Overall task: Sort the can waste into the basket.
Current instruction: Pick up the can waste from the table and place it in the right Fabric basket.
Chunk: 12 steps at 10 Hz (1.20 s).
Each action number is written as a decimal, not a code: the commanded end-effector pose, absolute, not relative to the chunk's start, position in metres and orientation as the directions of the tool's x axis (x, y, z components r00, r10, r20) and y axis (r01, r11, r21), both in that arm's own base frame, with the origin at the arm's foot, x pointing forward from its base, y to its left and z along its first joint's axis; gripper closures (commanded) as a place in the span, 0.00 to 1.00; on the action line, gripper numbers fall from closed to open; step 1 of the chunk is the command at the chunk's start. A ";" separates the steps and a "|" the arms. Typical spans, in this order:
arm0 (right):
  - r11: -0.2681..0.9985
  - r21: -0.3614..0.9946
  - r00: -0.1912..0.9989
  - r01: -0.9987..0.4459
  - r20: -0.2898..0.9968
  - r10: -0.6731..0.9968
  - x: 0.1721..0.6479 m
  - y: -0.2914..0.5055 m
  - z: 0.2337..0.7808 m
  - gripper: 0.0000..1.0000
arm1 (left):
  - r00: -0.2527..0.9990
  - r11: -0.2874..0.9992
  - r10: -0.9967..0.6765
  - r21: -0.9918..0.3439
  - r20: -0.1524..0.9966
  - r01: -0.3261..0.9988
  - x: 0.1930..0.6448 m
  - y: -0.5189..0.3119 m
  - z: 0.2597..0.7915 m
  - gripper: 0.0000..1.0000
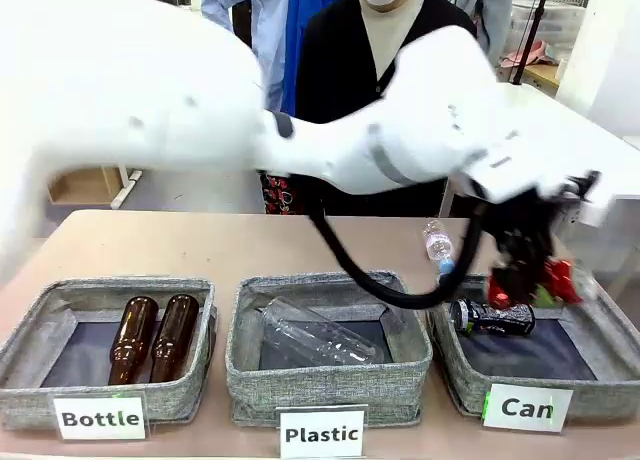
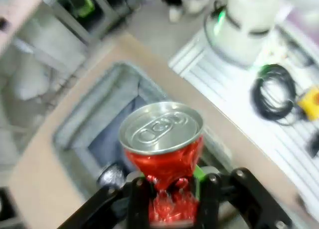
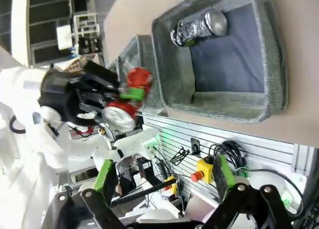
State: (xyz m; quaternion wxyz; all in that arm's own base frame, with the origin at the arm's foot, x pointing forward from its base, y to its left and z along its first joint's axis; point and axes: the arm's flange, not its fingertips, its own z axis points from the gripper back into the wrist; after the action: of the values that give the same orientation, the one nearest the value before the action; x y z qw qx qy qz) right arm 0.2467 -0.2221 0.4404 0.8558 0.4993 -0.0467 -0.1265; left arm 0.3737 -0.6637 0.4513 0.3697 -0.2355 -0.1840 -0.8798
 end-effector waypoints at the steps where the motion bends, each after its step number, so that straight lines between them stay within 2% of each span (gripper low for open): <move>1: 0.487 0.858 0.967 0.164 -0.042 -0.252 0.249 -0.217 0.446 0.00 | -0.608 -0.656 -0.618 0.099 0.498 0.748 0.394 -0.731 0.461 0.76; 4: 0.487 0.858 0.967 0.164 -0.042 -0.252 0.249 -0.217 0.446 0.00 | -0.616 -0.619 -0.664 0.152 0.424 0.771 0.400 -0.748 0.451 0.76; 9: 0.485 0.855 0.956 0.182 -0.039 -0.290 0.246 -0.223 0.440 0.00 | -0.609 -0.611 -0.683 0.142 0.404 0.779 0.407 -0.748 0.448 0.76; 10: 0.476 0.864 0.964 0.165 -0.040 -0.262 0.247 -0.222 0.442 0.00 | -0.608 -0.612 -0.683 0.138 0.405 0.779 0.408 -0.748 0.447 0.74; 11: 0.476 0.864 0.964 0.165 -0.040 -0.262 0.247 -0.222 0.442 0.00 | -0.615 -0.621 -0.678 0.133 0.402 0.772 0.408 -0.748 0.447 0.20; 12: 0.476 0.864 0.964 0.165 -0.040 -0.262 0.247 -0.222 0.442 0.00 | -0.618 -0.623 -0.677 0.136 0.399 0.770 0.408 -0.747 0.447 0.18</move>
State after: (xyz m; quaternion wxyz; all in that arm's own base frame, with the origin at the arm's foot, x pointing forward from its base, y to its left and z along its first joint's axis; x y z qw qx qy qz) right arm 0.2470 -0.2224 0.4421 0.8583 0.4949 -0.0505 -0.1261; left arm 0.3863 -0.7125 0.4316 0.3998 -0.1724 -0.1560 -0.8866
